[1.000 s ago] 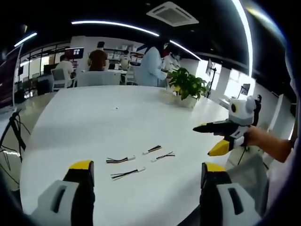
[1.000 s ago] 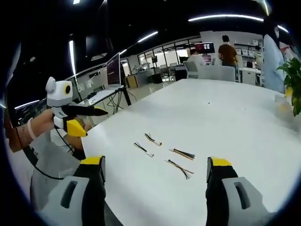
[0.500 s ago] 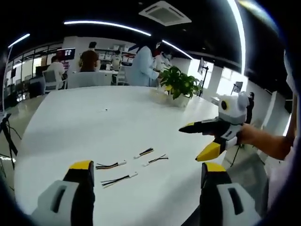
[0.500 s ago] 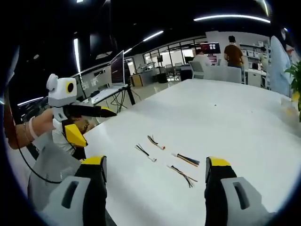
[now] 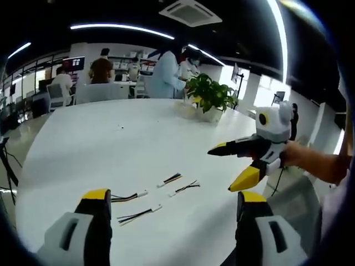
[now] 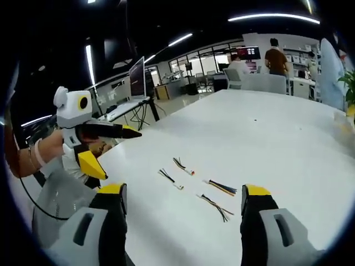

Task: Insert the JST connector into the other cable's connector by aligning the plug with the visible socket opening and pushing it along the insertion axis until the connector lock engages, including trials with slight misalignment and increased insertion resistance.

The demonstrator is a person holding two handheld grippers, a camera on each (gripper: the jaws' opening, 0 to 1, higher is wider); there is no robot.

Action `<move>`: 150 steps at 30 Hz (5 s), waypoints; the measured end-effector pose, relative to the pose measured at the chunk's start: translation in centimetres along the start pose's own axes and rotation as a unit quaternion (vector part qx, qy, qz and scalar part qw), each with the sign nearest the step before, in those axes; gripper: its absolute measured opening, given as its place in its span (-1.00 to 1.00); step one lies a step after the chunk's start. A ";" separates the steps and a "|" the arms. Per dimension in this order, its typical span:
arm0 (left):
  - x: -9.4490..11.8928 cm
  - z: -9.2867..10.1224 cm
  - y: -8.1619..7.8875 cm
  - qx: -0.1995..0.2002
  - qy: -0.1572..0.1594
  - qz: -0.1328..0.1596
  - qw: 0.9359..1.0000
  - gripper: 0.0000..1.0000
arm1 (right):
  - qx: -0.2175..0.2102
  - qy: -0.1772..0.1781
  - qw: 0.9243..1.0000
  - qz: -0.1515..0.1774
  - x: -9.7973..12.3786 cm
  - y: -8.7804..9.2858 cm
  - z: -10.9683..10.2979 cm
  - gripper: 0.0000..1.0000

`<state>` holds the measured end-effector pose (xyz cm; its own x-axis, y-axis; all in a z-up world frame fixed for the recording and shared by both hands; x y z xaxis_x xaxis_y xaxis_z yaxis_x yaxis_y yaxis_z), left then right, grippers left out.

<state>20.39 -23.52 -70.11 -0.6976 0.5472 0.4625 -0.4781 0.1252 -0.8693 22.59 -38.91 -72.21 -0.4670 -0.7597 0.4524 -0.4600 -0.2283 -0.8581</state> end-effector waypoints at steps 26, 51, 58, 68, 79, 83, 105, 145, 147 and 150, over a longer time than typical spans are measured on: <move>-1.6 -1.2 0.4 0.003 -0.001 -0.008 1.000 0.80 | 0.032 -0.042 0.998 -0.020 -2.6 -0.2 -0.3 0.63; -3.7 -4.2 1.7 -0.028 -0.019 -0.047 0.998 0.80 | 0.039 -0.049 0.997 -0.044 -4.8 0.3 1.3 0.60; -4.3 -5.2 1.7 -0.029 -0.020 -0.049 0.998 0.77 | 0.045 -0.056 0.996 -0.047 -5.4 0.4 1.7 0.59; -4.7 -6.4 2.1 -0.019 -0.019 -0.053 0.998 0.69 | 0.025 -0.069 0.997 -0.036 -6.4 0.1 2.6 0.58; -5.3 -7.1 1.9 0.029 0.003 -0.025 0.999 0.59 | 0.027 -0.075 0.996 -0.042 -7.2 0.4 3.3 0.54; -5.5 -7.6 1.8 0.015 -0.006 -0.026 1.000 0.57 | 0.025 -0.080 0.995 -0.048 -7.5 0.6 3.4 0.47; -7.2 -8.4 2.5 -0.095 -0.004 -0.055 0.994 0.18 | 0.027 -0.090 0.993 -0.064 -8.9 1.1 4.6 0.20; -9.1 -8.8 3.9 -0.130 0.079 -0.061 0.986 -0.45 | 0.101 -0.155 0.981 -0.053 -10.9 2.2 5.8 -0.41; -9.2 -9.0 4.0 -0.134 0.079 -0.063 0.986 -0.46 | 0.101 -0.155 0.981 -0.055 -11.0 2.3 6.0 -0.42; -9.4 -9.0 4.0 -0.138 0.092 -0.061 0.984 -0.55 | 0.109 -0.160 0.980 -0.054 -11.0 2.4 6.1 -0.52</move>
<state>29.80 -20.68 -79.53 -0.5231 0.6522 0.5487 -0.3709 0.4055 -0.8355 31.28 -34.83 -80.71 -0.1480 -0.8680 0.4740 -0.3042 -0.4161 -0.8569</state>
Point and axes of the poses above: the point that each gripper's makers call its tool centre point, and the gripper's own axes: x roughly backward along the fingers, z roughly to its right, y roughly out of its underside, the point moved 4 cm from there along x, roughly backward along the fingers
